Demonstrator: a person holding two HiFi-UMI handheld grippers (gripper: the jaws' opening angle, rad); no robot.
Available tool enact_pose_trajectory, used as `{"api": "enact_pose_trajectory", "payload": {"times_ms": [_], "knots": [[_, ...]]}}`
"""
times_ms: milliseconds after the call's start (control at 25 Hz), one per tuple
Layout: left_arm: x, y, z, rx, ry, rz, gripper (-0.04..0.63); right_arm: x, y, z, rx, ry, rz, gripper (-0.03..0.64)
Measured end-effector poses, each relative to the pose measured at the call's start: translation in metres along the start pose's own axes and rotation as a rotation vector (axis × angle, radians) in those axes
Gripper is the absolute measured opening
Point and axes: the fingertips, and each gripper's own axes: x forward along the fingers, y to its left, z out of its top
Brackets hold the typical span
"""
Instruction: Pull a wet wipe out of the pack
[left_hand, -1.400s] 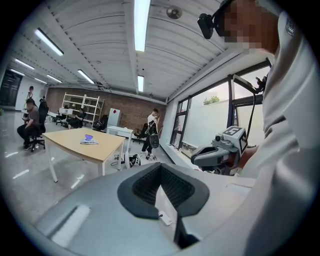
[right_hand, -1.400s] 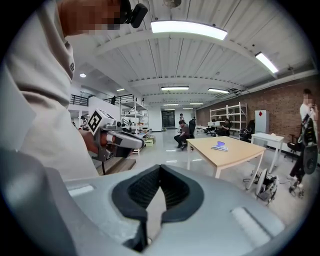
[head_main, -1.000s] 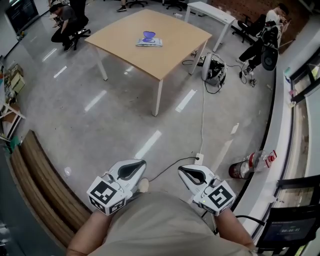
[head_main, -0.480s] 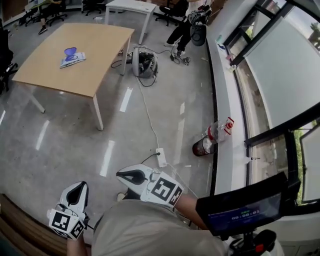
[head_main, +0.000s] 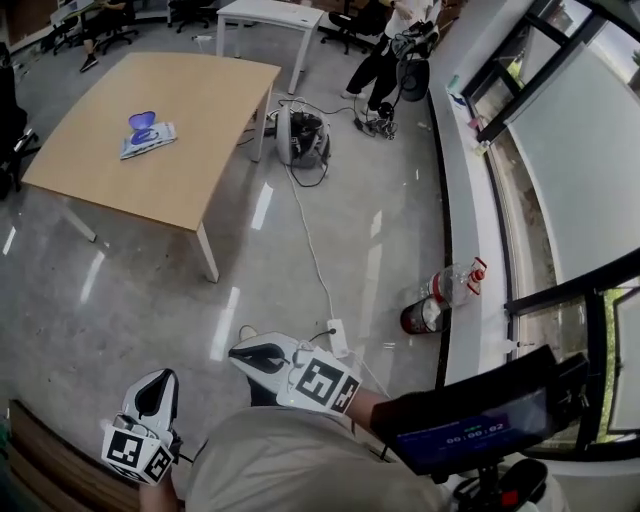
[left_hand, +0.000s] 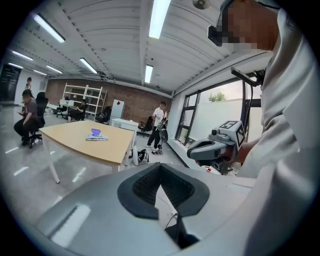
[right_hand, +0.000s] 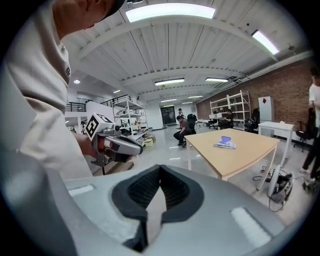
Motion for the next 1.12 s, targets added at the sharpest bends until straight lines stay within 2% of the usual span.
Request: {"api": "enact_pose_trajectory", "payload": {"times_ms": [80,320,520,840,1120], "knots": [[0.026,0.017,0.020,-0.008,0.009,0.014,0.006,0.010,-0.037,0.016,-0.011,-0.007,0.016,0.002],[0.103,0.072,0.096,0.041,0.000,0.070,0.006,0.039,-0.140,0.058,-0.050,-0.020,0.079,0.002],[0.148,0.114,0.133,0.045,-0.020,0.108,0.006,0.065,-0.211,0.073,-0.067,-0.010,0.103,0.002],[0.164,0.205,0.139,0.022,-0.022,0.130,0.006,0.141,-0.257,0.094,-0.054,-0.003,0.105,0.002],[0.168,0.319,0.155,0.038,-0.028,0.034,0.006,0.242,-0.284,0.130,-0.032,0.016,0.019,0.002]]}}
